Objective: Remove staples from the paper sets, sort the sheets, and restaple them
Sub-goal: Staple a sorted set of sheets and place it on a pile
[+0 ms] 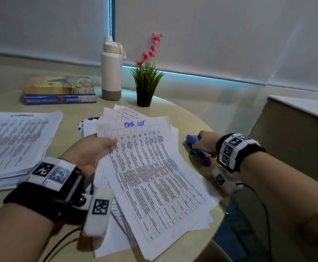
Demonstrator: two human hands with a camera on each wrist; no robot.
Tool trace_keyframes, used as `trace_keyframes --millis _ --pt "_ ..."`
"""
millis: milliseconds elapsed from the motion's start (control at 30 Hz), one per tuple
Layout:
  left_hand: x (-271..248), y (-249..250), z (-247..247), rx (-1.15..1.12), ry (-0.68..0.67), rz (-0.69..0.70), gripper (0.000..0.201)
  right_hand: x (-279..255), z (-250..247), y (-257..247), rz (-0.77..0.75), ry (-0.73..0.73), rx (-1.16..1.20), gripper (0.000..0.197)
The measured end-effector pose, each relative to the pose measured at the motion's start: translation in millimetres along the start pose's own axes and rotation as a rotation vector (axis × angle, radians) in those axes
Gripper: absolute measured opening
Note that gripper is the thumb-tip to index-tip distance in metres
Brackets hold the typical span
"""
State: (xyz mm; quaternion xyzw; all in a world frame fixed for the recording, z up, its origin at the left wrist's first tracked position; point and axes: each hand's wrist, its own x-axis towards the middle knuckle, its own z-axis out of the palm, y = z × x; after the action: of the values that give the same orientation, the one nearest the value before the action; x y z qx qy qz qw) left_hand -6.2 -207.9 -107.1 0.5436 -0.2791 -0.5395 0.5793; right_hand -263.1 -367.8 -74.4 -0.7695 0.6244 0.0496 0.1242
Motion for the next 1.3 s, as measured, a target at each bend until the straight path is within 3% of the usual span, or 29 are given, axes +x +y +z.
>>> trace_keyframes --millis 100,200,300,367,433,567,800,1033,1300 --pt "-3 0 3 -0.024 -0.007 0.005 0.030 -6 -6 -3 -0.020 0.007 0.035 0.020" --pt "-5 2 5 -0.049 0.006 0.014 0.031 -23 -23 -9 -0.160 0.238 0.185 0.011" --pt "-9 3 8 -0.037 -0.026 0.060 0.029 -58 -35 -32 -0.407 0.467 0.348 0.047" --pt "-14 5 13 -0.029 -0.058 0.108 0.027 -85 -35 -56 -0.624 0.441 0.292 0.058" --pt "-20 8 17 -0.010 -0.076 0.183 0.028 -100 -27 -76 -0.735 0.416 0.155 0.063" --pt "-25 13 18 0.034 -0.086 0.269 0.025 -106 -11 -94 -0.730 0.451 0.033 0.064" --pt "-25 11 19 0.040 -0.047 0.308 0.031 -108 -3 -105 -0.712 0.499 0.052 0.062" --pt "-23 9 18 0.119 0.017 0.403 0.023 -107 2 -110 -0.723 0.518 0.078 0.061" --pt "-25 9 16 0.131 -0.004 0.400 0.022 -101 1 -112 -0.761 0.592 -0.025 0.065"
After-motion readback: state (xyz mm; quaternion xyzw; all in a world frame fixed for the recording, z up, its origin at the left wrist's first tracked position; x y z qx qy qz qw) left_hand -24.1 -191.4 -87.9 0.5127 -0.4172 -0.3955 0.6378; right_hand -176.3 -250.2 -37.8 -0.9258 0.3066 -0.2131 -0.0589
